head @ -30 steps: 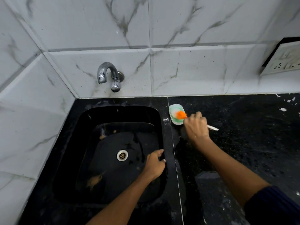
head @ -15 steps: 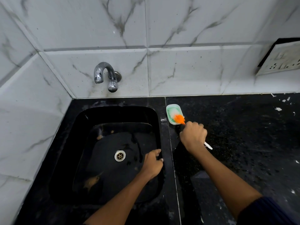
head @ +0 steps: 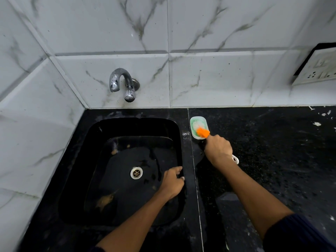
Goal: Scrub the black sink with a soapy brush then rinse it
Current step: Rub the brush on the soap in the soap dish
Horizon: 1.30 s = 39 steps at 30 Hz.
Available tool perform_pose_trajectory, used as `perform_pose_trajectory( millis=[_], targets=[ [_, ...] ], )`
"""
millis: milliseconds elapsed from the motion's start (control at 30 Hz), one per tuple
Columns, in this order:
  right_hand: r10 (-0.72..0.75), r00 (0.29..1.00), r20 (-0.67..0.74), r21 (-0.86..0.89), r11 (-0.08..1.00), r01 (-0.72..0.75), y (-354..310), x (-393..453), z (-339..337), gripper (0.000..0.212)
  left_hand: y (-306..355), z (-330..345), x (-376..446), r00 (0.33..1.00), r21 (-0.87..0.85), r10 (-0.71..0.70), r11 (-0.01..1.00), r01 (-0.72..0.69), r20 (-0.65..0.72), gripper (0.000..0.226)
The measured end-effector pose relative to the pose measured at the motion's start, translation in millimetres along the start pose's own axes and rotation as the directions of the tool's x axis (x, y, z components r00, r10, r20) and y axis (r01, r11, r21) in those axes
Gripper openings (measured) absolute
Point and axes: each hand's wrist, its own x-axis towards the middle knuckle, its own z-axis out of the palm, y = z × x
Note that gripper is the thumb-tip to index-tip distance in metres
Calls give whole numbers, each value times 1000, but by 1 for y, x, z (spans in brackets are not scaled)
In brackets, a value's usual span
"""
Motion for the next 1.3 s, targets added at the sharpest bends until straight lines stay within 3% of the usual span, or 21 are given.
perform_pose_trajectory(
  millis=[233, 400, 567, 833, 1100, 1300],
  targets=[
    [140, 989, 54, 265, 953, -149, 7, 4, -4, 21, 4, -2, -3, 1000, 0, -19, 1000, 19, 4, 53],
    [214, 972, 98, 347, 908, -235, 11, 0, -6, 22, 6, -2, -5, 1000, -16, -30, 999, 30, 9, 53],
    [203, 976, 83, 328, 919, -219, 5, -5, -6, 23, 14, -4, -11, 999, -25, -33, 999, 34, 23, 53],
    [339, 913, 226, 614, 678, -404, 7, -13, -8, 27, 18, -8, -21, 999, -13, -31, 999, 32, 33, 53],
    [303, 939, 160, 603, 724, -336, 6, -30, 6, 27, 11, -7, -34, 998, -8, -65, 998, 65, 5, 50],
    [199, 977, 83, 618, 758, -206, -24, -38, 0, 25, -20, -40, -52, 994, -53, -106, 993, 104, -36, 47]
  ],
)
